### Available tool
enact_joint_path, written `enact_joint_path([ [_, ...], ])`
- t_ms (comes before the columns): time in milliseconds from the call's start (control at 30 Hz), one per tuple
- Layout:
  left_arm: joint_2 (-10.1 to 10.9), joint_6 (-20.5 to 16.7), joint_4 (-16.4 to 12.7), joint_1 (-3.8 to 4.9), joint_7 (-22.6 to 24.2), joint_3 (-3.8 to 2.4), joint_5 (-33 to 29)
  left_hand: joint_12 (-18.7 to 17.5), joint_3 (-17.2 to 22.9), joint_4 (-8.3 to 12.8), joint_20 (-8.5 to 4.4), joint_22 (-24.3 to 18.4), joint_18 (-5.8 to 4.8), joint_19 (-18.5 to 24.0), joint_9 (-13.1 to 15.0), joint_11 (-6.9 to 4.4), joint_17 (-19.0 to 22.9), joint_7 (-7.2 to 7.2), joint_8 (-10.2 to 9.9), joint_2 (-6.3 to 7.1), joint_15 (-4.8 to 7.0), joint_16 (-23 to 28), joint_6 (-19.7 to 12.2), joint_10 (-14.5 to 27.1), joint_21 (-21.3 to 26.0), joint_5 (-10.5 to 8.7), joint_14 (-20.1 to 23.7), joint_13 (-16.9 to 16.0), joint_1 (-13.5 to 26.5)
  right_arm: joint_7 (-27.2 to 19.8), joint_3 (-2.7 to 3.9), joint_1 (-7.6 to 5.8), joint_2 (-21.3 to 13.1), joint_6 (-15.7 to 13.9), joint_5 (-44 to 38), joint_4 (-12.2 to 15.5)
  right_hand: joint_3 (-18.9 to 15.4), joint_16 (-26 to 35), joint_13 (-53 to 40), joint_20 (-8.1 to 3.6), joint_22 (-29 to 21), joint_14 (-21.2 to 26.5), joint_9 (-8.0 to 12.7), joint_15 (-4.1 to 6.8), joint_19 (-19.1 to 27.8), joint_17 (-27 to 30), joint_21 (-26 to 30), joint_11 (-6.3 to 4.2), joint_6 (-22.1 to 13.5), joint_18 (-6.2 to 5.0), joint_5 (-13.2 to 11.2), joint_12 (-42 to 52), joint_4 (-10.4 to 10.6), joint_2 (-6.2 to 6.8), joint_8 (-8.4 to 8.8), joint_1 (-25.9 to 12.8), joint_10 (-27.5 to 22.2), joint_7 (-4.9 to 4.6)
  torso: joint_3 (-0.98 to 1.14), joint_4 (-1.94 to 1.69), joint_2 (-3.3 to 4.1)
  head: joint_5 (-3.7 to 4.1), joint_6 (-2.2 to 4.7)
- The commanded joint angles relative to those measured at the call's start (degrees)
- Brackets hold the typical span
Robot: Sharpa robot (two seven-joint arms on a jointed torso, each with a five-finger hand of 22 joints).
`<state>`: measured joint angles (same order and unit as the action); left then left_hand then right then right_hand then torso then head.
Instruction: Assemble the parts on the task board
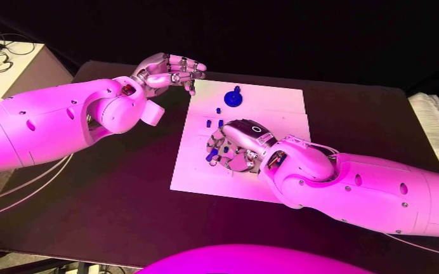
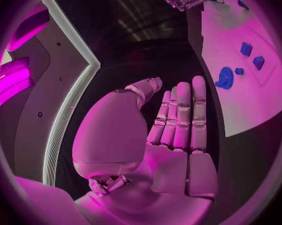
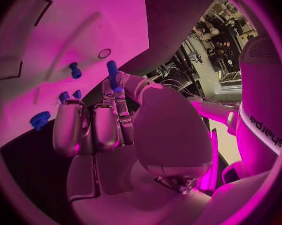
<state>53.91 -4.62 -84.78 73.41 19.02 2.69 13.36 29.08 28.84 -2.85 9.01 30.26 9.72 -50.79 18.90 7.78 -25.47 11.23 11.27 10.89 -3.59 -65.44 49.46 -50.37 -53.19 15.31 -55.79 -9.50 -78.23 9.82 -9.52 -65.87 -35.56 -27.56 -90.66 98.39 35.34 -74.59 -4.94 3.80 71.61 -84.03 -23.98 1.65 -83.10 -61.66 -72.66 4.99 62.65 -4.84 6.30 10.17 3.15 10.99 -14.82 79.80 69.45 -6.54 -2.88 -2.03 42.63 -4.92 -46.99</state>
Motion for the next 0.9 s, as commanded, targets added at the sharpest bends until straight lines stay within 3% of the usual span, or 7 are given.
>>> enact_joint_path([
  [33,-0.05,1.03,-0.04,0.00,0.13,-0.03,-0.42,0.26,-0.30,-0.13,-0.05,-0.08,0.84,-0.48,-0.09,0.00,-0.04,0.03,0.28,-0.18,-0.03,0.28,-0.45,0.24,0.23,0.25,0.13,0.07,-0.29,0.58,-0.05,0.11,0.11,2.56,-1.51,-0.21,0.17,0.01,-0.46,-0.10,0.02,-0.97,-1.21,0.37,-0.11,0.09,0.31,-2.37,0.13,0.41,0.33,0.21,-0.02,-1.37,-0.22,0.54,2.67,-0.13,0.02,0.04,-0.01,-0.11,-0.30],
  [367,0.06,1.02,-0.08,0.00,0.09,-0.03,-0.42,0.27,-0.34,-0.18,-0.05,-0.11,0.84,-0.49,-0.10,0.00,-0.04,0.04,0.29,-0.18,-0.04,0.29,-0.48,0.26,0.27,0.25,0.13,0.09,-0.26,1.35,-0.25,0.20,0.15,3.92,-2.51,-0.60,0.21,0.01,-0.47,-0.09,-0.04,-0.97,-1.27,0.36,-0.08,0.10,0.37,-2.36,0.10,0.39,0.36,0.15,-0.06,-1.37,-0.25,0.48,2.69,-0.14,0.06,0.04,-0.03,-0.14,-0.74],
  [900,0.25,1.05,-0.19,0.00,-0.01,-0.03,-0.42,0.27,-0.34,-0.18,-0.05,-0.11,0.84,-0.49,-0.10,0.00,-0.04,0.04,0.29,-0.18,-0.04,0.29,-0.48,0.26,0.27,0.25,0.13,0.09,-0.26,3.19,-0.33,0.35,0.41,5.22,-5.33,-1.21,0.27,-0.04,-0.50,-0.08,0.11,-0.98,-1.35,0.35,-0.12,0.03,0.24,-2.36,0.09,0.42,0.39,0.09,-0.13,-1.37,-0.29,0.39,2.75,-0.14,0.03,0.05,-0.02,0.21,-0.74],
])
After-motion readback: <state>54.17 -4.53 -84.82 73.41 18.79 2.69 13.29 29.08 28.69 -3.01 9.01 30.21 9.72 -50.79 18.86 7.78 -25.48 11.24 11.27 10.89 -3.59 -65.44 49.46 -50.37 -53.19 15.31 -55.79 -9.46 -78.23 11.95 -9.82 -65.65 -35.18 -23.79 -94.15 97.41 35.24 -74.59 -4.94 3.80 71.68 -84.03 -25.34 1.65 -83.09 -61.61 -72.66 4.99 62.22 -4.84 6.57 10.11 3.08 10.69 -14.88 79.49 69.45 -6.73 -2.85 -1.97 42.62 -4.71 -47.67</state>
